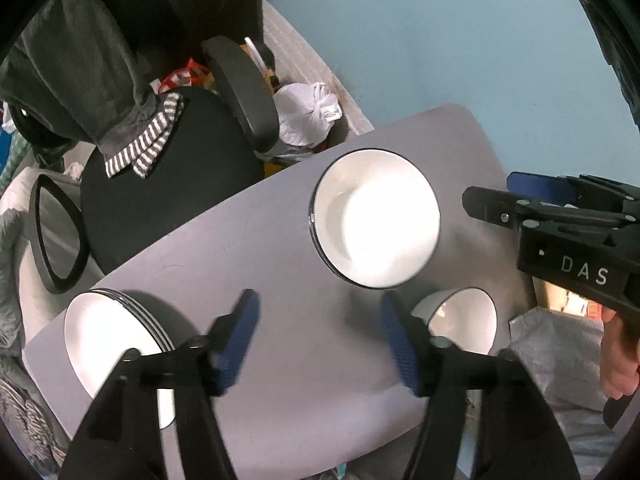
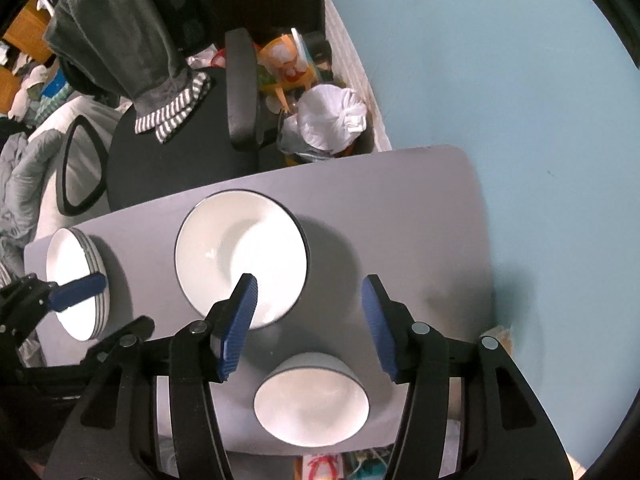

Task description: Organize plates and bowls

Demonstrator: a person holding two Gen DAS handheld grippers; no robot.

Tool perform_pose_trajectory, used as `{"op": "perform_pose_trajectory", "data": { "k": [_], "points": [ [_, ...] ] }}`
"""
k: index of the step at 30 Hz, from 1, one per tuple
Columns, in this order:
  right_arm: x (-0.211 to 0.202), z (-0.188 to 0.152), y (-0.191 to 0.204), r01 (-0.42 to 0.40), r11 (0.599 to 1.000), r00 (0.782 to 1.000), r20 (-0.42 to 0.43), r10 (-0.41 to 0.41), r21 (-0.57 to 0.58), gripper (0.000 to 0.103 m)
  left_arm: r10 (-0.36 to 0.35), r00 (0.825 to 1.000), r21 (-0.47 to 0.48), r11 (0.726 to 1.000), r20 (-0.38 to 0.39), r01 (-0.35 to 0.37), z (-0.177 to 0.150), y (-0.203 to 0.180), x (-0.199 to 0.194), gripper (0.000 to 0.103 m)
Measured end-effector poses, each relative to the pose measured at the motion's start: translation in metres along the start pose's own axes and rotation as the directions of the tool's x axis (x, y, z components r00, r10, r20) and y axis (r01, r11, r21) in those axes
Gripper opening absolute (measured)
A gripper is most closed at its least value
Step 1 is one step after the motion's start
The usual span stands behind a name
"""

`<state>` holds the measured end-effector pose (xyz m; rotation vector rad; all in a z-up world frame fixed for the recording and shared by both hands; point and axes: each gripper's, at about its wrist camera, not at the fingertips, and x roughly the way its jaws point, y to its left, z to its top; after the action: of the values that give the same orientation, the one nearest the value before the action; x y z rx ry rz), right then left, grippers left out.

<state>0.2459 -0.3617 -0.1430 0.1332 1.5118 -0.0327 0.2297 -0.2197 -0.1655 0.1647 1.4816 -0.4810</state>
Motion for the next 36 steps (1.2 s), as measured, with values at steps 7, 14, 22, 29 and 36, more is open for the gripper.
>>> {"op": "perform_pose_trajectory", "data": {
  "k": [7, 14, 22, 29, 36],
  "points": [
    [-0.014, -0.027, -0.005, -0.021, 0.999, 1.000, 0.019, 0.020, 0.028, 0.055, -0.008, 0.999, 0.013, 1.000, 0.049, 0.008, -0.016, -0.009, -0.018, 0.067],
    [-0.025, -0.047, -0.009, -0.020, 0.998, 0.999, 0.044, 0.018, 0.060, 0.059, -0.047, 0.997, -0.001, 0.999, 0.056, 0.047, -0.029, -0.011, -0.027, 0.067],
    [-0.029, -0.074, -0.015, -0.010, 0.998, 0.999, 0.045, 0.007, 0.069, 0.060, -0.052, 0.997, 0.015, 0.999, 0.064, 0.051, -0.046, -0.020, -0.032, 0.067],
    [-0.030, -0.098, -0.023, -0.012, 0.996, 0.999, 0.035, 0.009, 0.083, 0.061, -0.047, 0.997, 0.056, 0.998, 0.066, 0.043, -0.056, -0.032, -0.033, 0.067],
    [-0.018, -0.120, -0.046, -0.039, 0.984, 0.999, 0.014, 0.038, 0.172, 0.063, -0.051, 0.998, 0.107, 0.993, 0.040, 0.047, -0.061, -0.047, -0.018, 0.067]
  ]
}}
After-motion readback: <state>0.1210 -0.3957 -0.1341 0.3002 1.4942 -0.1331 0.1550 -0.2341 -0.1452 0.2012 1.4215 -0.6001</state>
